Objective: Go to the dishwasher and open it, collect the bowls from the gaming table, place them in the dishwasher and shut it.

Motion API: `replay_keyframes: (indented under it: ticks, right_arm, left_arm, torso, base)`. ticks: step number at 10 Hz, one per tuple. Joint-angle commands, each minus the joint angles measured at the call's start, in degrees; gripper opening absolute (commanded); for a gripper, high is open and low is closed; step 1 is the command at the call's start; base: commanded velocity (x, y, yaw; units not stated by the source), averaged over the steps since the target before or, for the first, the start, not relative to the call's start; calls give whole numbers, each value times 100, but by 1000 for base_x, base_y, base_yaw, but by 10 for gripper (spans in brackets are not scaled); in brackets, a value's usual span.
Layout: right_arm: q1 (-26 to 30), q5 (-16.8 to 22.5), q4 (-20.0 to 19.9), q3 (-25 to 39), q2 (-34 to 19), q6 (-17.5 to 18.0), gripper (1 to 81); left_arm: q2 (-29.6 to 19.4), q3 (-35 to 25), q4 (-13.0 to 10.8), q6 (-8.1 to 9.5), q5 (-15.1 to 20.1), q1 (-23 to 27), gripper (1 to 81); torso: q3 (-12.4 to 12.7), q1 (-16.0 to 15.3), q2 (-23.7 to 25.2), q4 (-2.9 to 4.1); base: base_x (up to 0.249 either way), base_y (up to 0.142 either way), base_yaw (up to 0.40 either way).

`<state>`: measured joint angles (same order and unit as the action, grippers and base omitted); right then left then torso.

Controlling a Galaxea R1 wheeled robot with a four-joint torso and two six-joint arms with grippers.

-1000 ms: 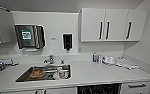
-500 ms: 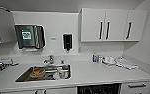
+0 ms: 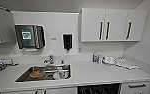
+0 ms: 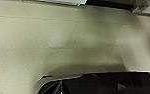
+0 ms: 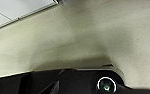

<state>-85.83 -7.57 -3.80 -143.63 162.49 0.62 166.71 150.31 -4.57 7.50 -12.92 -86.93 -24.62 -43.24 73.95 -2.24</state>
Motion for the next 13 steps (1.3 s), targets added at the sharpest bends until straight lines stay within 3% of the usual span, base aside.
replay_keyframes:
  ticks: [1, 6, 7, 9, 13]
  right_arm:
    - [325, 230, -24, -287, 190, -27, 811]
    - [237, 238, 2, -604, 489, -27, 811]
    - [246, 247, 29, -630, 524, -27, 811]
    - [237, 256, 46, -630, 559, -36, 811]
    - [220, 265, 46, -630, 594, -45, 811]
  left_arm:
    - [100, 341, -105, -29, 194, 374, 811]
    - [267, 710, -97, -20, 220, 374, 811]
    - [285, 710, -97, -20, 229, 374, 811]
    - [294, 710, -97, -29, 237, 374, 811]
    - [293, 710, -97, -29, 238, 366, 811]
  torso:
    - [0, 0, 0, 0]
    - [0, 0, 0, 0]
    - [0, 369, -573, 0]
    - [0, 409, -632, 0]
    - [0, 885, -1373, 0]
  base:
    - [0, 0, 0]
    - [0, 0, 0]
    - [0, 0, 0]
    - [0, 0, 0]
    - [0, 0, 0]
